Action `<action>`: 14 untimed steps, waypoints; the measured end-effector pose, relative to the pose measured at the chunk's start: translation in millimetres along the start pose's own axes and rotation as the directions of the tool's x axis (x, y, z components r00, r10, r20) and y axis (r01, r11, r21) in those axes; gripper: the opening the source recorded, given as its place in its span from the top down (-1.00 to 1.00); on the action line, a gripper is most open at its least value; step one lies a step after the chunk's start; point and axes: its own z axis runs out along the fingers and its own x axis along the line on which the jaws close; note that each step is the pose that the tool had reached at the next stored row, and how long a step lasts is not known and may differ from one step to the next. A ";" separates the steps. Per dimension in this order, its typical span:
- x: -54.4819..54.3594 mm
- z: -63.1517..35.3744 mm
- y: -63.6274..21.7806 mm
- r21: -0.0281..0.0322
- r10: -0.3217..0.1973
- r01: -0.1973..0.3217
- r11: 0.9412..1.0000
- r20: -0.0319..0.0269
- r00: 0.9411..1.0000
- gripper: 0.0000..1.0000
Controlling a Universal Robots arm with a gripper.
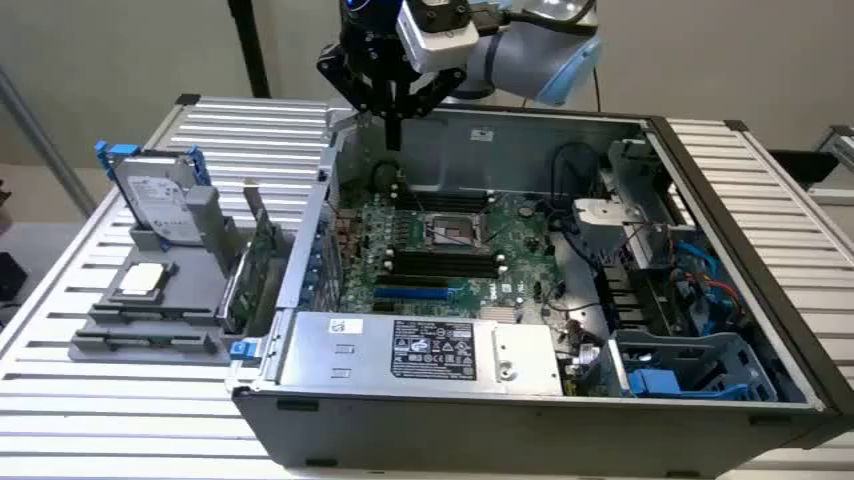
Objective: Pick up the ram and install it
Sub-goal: 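Reach for the ram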
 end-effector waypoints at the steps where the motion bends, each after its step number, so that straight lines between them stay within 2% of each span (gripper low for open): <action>1: 0.0 0.0 0.0 0.000 0.000 0.000 1.000 0.000 1.000 1.00; 11: 0.1 0.0 0.0 0.000 0.000 0.000 1.000 0.000 1.000 1.00; 14: 5.3 -0.3 -2.0 0.000 0.000 0.000 1.000 0.000 1.000 1.00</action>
